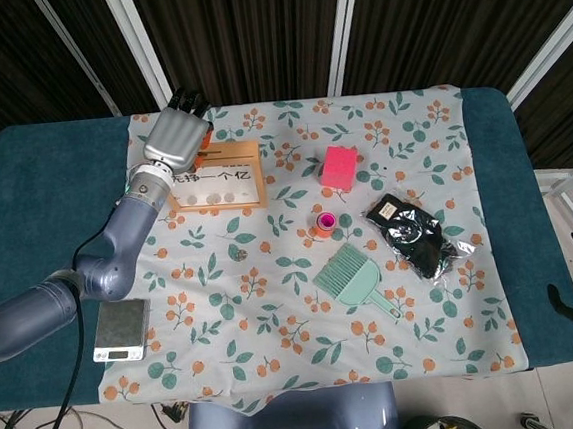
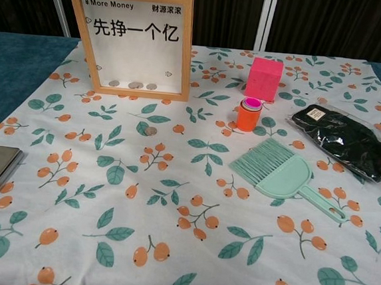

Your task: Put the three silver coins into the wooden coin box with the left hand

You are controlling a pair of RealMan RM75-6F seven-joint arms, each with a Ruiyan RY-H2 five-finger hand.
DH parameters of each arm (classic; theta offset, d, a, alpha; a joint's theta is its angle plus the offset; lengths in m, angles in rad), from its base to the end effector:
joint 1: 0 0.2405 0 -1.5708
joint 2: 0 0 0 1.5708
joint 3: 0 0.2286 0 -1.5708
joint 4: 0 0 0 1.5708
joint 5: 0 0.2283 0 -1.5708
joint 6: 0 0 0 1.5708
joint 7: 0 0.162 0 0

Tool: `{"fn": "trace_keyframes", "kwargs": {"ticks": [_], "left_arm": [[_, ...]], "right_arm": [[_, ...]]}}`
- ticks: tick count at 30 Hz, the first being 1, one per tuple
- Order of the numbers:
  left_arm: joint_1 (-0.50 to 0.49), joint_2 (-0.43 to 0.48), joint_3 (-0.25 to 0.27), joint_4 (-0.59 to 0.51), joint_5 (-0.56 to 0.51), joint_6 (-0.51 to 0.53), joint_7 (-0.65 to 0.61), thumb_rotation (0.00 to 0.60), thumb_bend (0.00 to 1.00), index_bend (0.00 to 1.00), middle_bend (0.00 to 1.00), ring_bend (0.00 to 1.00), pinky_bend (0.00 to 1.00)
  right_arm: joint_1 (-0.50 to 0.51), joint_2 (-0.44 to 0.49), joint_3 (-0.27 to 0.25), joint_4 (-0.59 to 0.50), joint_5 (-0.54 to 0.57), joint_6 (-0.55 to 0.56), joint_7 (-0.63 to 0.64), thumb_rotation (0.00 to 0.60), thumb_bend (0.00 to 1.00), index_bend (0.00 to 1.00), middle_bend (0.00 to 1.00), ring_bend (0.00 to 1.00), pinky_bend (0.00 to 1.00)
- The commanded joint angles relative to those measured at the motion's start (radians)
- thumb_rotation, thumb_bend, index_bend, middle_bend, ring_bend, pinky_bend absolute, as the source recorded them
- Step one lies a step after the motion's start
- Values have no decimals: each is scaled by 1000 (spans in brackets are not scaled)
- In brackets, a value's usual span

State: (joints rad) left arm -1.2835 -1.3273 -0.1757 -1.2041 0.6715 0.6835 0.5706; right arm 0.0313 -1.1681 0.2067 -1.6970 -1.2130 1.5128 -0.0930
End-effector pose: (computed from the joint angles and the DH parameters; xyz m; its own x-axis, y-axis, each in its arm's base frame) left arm -0.0272 0.4993 0.0668 0.7440 0.0174 0.6680 0.6284 -0.3581 -0.6906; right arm -0.3091 -0.2079 0.1502 0.3304 0.1298 0.9349 -0.9111 0.3027 0.2799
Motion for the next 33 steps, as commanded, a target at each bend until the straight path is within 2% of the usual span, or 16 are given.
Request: {"fn": "trace_keyframes", "kwargs": {"ticks": [1,14,21,27,31,33], "left_arm": [[-2,0,0,-2,-1,1,1,600,251,537,144,0,0],[-13,5,-1,-13,-27,11,17,600,251,537,136,0,0],[-11,16,-21,-31,-10,55,6,600,250,537,135,0,0],[-7,16,-17,-33,2,69,12,600,250,537,134,0,0],[2,34,-42,-74,19,76,-28,600,250,535,130,0,0],[23,59,-72,-133,60,124,-79,600,250,534,128,0,0]], "right_arm": [[1,0,0,1,0,-1,0,600,394,173,46,22,0],[1,0,-1,0,0,-2,-1,600,395,173,46,22,0],[1,0,0,-1,5,-4,0,600,395,173,46,22,0],[0,1,3,-5,9,-3,0,600,395,173,46,22,0],[0,0,1,-4,8,-2,-3,600,394,173,46,22,0],[0,-1,2,-3,9,-2,-3,600,394,173,46,22,0]]}}
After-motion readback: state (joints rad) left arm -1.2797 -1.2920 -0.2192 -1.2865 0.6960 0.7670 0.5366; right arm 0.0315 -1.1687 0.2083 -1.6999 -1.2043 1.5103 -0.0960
